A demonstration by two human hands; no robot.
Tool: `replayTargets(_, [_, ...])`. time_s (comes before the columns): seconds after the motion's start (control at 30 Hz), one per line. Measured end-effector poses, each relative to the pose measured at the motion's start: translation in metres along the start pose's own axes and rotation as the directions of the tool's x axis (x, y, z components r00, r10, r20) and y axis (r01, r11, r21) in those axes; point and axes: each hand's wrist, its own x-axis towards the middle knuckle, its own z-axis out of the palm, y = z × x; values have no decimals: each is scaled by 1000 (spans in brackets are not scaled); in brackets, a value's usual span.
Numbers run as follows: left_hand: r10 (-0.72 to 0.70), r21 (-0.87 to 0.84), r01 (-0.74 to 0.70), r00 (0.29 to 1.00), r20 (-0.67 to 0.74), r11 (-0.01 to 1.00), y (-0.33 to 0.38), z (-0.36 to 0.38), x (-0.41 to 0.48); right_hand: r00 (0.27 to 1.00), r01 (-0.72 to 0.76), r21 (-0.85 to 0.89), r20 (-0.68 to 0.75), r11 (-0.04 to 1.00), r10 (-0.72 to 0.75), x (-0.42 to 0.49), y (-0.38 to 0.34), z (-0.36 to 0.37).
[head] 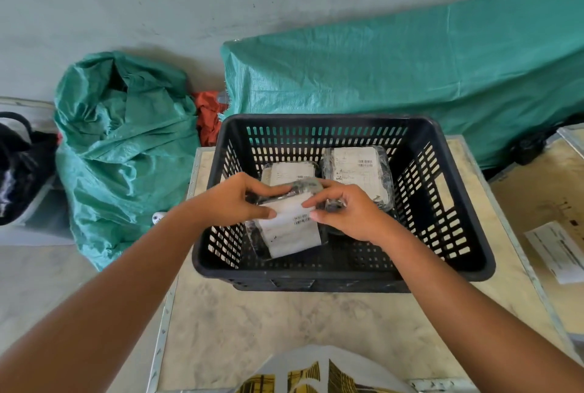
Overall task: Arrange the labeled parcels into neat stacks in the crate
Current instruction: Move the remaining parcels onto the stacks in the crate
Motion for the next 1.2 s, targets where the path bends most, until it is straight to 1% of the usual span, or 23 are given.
replayTargets(0.1, [47,-82,-47,999,0,996,28,-28,-4,998,61,46,-2,997,-61,-6,-17,-1])
replayTargets(0.17, [54,-144,-52,999,7,988,43,-45,-6,995,92,54,-31,994,-90,-8,-27,-2])
replayTargets(0.2, [60,-163,-58,998,9,985,49,-53,-7,993,114,61,-46,992,-111,-7,-33,-4])
replayTargets(0.27, [78,-147,-78,997,-5,986,57,-65,-8,988,142,82,-70,986,-137,-6,-45,-8])
replayTargets(0.33, [130,-123,-141,987,-90,982,64,-69,-8,985,145,114,-114,983,-132,-5,-56,-12])
replayTargets(0.4, [195,-110,-227,949,-246,968,65,-67,-9,979,153,158,-159,976,-127,-5,-63,-18])
replayTargets(0.43, [210,-67,-245,922,-326,967,64,-64,-10,976,164,182,-174,970,-132,-4,-65,-20])
replayTargets(0.47, [211,-8,-231,900,-381,973,61,-61,-11,973,174,205,-189,963,-135,-3,-66,-23])
replayTargets(0.5, [195,40,-196,895,-402,980,57,-57,-12,970,177,226,-206,958,-130,-2,-68,-26])
replayTargets(0.57, [168,80,-148,913,-372,986,50,-48,-15,965,170,247,-240,954,-110,3,-71,-33])
replayTargets(0.6, [163,67,-149,923,-349,987,46,-42,-15,963,166,244,-248,955,-104,6,-71,-35])
replayTargets(0.7, [130,-47,-150,944,-303,988,36,-27,-11,966,145,260,-244,955,-80,18,-68,-40])
replayTargets(0.83, [83,-36,-98,954,-286,995,28,-22,1,972,95,337,-235,937,-14,34,-62,-42])
replayTargets(1.0, [-43,-89,18,957,-288,996,5,-25,22,976,41,247,-216,968,14,58,-52,-38])
replayTargets(1.07, [-80,-103,53,956,-283,993,-4,-25,32,976,-1,227,-210,974,50,69,-43,-35])
replayTargets(1.2, [-176,-144,148,963,-203,978,-17,-23,56,978,-125,132,-148,983,145,87,-24,-22])
